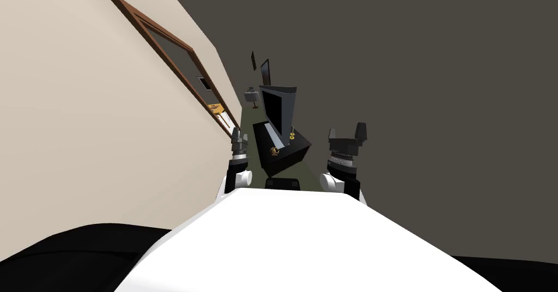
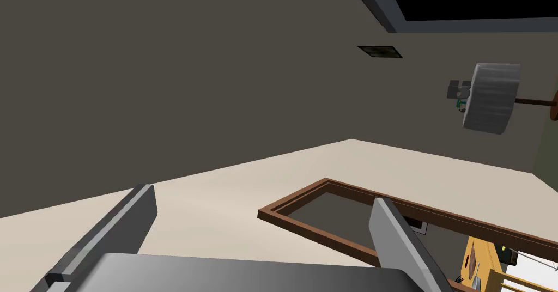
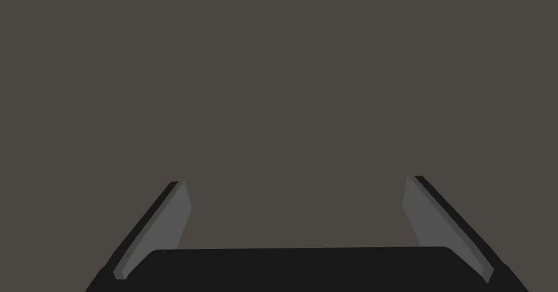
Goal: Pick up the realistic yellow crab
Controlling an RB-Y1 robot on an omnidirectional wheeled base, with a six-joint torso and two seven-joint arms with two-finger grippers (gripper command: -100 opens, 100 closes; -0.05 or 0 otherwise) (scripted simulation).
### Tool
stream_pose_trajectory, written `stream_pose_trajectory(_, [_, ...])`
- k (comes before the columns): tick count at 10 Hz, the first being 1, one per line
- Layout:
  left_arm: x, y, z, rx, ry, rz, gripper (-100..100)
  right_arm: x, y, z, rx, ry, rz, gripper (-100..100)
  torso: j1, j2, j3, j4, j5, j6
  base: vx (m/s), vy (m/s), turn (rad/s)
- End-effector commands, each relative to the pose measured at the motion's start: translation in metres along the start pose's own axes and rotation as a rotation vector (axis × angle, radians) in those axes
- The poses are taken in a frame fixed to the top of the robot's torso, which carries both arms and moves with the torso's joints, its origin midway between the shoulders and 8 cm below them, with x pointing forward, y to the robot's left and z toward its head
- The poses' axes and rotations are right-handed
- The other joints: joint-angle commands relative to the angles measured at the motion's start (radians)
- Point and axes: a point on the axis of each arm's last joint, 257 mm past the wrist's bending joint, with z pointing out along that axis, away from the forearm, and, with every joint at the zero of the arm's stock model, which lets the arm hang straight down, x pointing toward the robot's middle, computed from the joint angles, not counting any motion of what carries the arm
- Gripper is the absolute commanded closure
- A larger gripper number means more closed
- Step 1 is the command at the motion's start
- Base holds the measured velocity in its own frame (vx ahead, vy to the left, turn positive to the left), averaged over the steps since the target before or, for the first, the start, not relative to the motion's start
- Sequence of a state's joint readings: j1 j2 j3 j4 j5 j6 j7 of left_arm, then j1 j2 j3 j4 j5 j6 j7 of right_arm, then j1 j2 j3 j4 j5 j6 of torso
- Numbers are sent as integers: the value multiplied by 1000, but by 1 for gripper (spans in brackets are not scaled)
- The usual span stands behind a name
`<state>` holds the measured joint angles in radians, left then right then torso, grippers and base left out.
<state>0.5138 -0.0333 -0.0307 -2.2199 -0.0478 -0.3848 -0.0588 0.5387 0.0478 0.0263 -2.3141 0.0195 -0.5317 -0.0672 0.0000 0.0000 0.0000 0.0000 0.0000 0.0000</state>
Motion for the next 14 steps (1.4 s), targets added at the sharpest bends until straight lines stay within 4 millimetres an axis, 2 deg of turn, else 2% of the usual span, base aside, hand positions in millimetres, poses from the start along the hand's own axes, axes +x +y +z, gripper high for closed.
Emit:
stream_pose_trajectory(1, [5, 10, 2, -14, 30, 4, -100, 0, 0, 0, 0, 0, 0, 0, 0, 0, 0, 0, 0, 0, -21, -43, 8])
stream_pose_trajectory(3, [11, 25, 5, -37, 61, 6, -100, 0, 0, 0, 0, 0, 0, 0, -5, 2, 1, 0, -1, 0, -51, -91, 14])
stream_pose_trajectory(7, [22, 68, 17, -108, 117, 1, -100, 0, 0, 0, 0, 0, 0, 0, -9, 3, 2, 1, -2, 0, -55, -125, 19])
stream_pose_trajectory(8, [22, 73, 15, -119, 117, 1, -100, 0, 0, 0, 0, 0, 0, 0, -9, 3, 2, 1, -2, 0, -38, -95, 12])
stream_pose_trajectory(10, [27, 100, 22, -168, 136, -5, -100, 0, 0, 0, 0, 0, 0, 0, -6, 2, 1, 0, -1, 0, -29, -101, 18])
stream_pose_trajectory(11, [27, 104, 20, -177, 136, -4, -100, 0, 0, 0, 0, 0, 0, 0, -7, 2, 1, 0, -2, 0, -37, -95, 12])
stream_pose_trajectory(12, [29, 118, 24, -203, 143, -8, -100, 0, 0, 0, 0, 0, 0, 0, -6, 2, 1, 0, -2, 0, -37, -77, 25])
stream_pose_trajectory(13, [29, 121, 23, -210, 143, -8, -100, 0, 0, 0, 0, 0, 0, 0, -5, 2, 1, 0, -1, 0, -26, -67, 6])
stream_pose_trajectory(14, [30, 134, 28, -234, 148, -12, -100, 0, 0, 0, 0, 0, 0, 0, -5, 1, 1, 0, -1, 0, -20, -84, 18])
